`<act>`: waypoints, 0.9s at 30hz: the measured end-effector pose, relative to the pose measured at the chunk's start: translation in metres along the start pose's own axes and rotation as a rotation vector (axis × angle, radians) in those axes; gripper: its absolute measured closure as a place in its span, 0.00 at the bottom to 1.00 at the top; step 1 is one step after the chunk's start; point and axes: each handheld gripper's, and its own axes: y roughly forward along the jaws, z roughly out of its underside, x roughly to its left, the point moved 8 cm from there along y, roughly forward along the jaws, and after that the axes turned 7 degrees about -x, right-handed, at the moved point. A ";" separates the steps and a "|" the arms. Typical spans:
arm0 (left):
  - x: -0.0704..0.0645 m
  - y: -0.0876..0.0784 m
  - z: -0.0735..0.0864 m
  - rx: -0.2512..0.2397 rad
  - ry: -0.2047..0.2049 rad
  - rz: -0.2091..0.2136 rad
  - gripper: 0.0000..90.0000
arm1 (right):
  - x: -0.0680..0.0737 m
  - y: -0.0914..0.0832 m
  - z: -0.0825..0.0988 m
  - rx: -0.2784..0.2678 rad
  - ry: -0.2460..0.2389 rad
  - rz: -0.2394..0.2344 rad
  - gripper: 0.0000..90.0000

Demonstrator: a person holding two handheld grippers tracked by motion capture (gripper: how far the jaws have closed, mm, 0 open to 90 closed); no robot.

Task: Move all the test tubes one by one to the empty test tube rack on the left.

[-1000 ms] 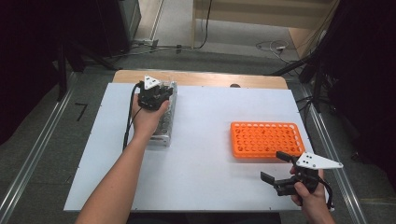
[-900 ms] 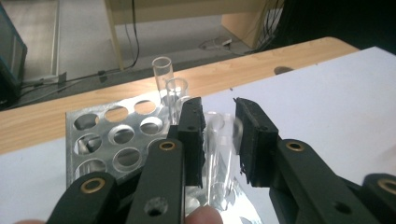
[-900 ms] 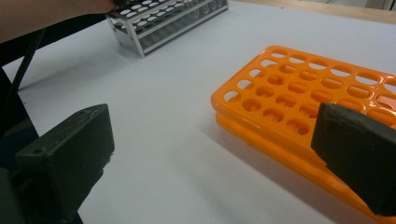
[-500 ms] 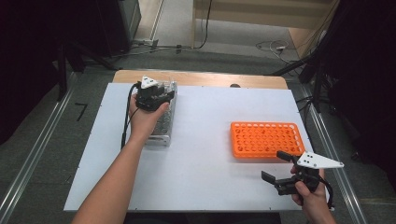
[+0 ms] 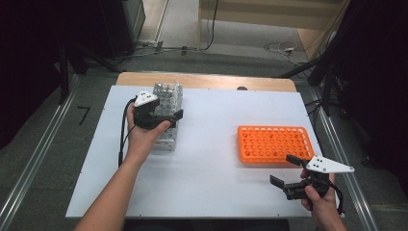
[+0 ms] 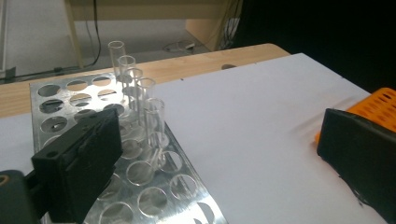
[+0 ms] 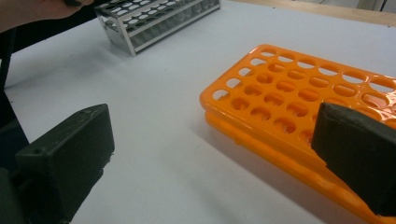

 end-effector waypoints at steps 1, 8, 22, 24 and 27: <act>-0.003 -0.004 0.001 -0.006 0.000 0.004 0.00 | -0.001 0.000 0.000 -0.001 -0.003 0.001 0.00; -0.019 -0.035 0.007 -0.038 0.019 0.032 0.00 | -0.005 -0.001 0.001 -0.004 0.005 0.020 0.00; -0.024 -0.096 0.038 -0.070 0.002 0.031 0.00 | -0.015 0.001 0.007 0.007 0.001 0.044 0.00; -0.025 -0.103 0.042 -0.075 -0.007 0.033 0.00 | -0.017 0.001 0.009 0.011 0.004 0.050 0.00; -0.026 -0.114 0.046 -0.078 0.008 0.027 0.00 | -0.020 0.002 0.012 0.017 0.003 0.060 0.00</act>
